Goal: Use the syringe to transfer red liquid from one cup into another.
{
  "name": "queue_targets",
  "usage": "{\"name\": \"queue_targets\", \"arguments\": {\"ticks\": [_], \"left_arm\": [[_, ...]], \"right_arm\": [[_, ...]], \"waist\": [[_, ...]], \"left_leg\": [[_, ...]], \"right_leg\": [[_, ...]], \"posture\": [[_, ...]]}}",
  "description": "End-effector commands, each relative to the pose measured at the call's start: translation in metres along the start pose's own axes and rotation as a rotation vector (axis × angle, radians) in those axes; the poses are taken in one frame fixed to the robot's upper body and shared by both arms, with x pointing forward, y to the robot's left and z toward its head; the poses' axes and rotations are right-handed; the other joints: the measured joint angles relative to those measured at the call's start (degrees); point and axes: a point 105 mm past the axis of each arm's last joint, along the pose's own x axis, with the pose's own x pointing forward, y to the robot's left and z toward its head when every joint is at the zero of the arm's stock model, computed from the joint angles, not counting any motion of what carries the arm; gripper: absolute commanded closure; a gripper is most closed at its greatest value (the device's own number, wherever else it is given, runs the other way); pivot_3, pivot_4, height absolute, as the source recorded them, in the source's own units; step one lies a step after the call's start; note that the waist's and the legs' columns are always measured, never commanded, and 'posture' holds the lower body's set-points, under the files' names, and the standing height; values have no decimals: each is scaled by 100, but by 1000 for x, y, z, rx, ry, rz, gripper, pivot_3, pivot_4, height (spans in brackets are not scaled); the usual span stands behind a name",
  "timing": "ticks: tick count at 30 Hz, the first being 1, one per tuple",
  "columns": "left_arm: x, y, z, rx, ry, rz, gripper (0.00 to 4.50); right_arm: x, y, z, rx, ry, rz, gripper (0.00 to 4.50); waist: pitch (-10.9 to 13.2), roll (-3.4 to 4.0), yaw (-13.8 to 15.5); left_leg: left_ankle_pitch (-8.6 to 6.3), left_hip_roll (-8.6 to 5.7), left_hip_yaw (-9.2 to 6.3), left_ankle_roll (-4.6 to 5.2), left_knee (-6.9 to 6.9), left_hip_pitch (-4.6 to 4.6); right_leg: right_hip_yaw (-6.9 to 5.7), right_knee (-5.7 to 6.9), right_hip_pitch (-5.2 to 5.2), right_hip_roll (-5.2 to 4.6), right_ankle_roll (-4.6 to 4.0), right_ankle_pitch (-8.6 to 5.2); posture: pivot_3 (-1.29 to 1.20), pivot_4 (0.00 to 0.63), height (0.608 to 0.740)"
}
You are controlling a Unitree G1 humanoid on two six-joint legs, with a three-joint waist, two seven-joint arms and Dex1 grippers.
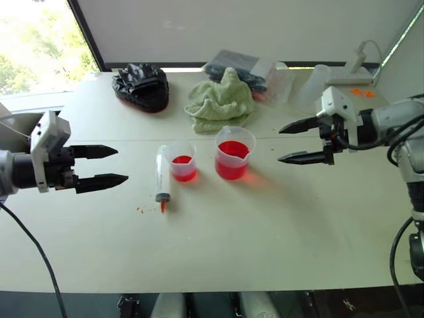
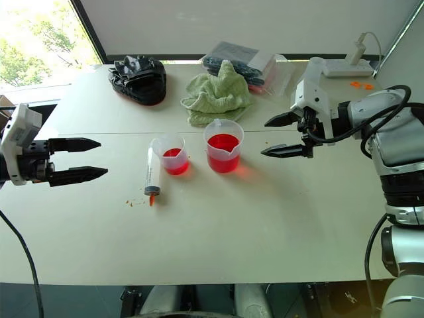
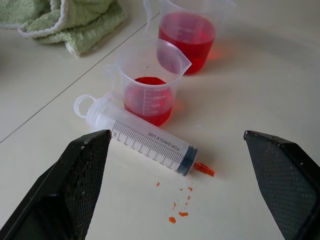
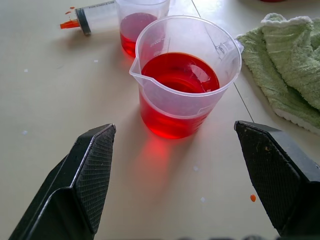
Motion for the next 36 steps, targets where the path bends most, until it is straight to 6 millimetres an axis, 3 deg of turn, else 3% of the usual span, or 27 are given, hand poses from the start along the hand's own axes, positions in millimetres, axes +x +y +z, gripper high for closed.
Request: {"name": "queue_targets", "arguments": {"ticks": [1, 27, 30, 36], "left_arm": [[-5, -1, 9, 45, -11, 21, 66], [4, 4, 10, -16, 18, 63, 66], [11, 11, 8, -62, 63, 114, 66], [40, 5, 12, -206, 197, 67, 66]], "right_arm": [[-7, -3, 12, -45, -21, -26, 505], [-2, -4, 13, -45, -35, -56, 505], [-2, -4, 14, -42, -41, -65, 505], [0, 1, 11, -28, -48, -85, 505]], "waist": [[0, 0, 0], [0, 0, 1], [0, 0, 14], [-1, -2, 47]], "left_leg": [[0, 0, 0, 0, 0, 0], [2, 0, 0, -3, 1, 0], [1, -1, -1, -2, 1, 0], [2, -6, -7, -3, 6, -2]], "right_leg": [[0, 0, 0, 0, 0, 0], [0, 1, 0, 0, 0, 0], [0, 2, 1, 0, 0, 0], [-1, 3, 5, -1, 1, 0]], "posture": [[0, 150, 724], [0, 150, 724], [0, 150, 724], [0, 150, 724]]}}
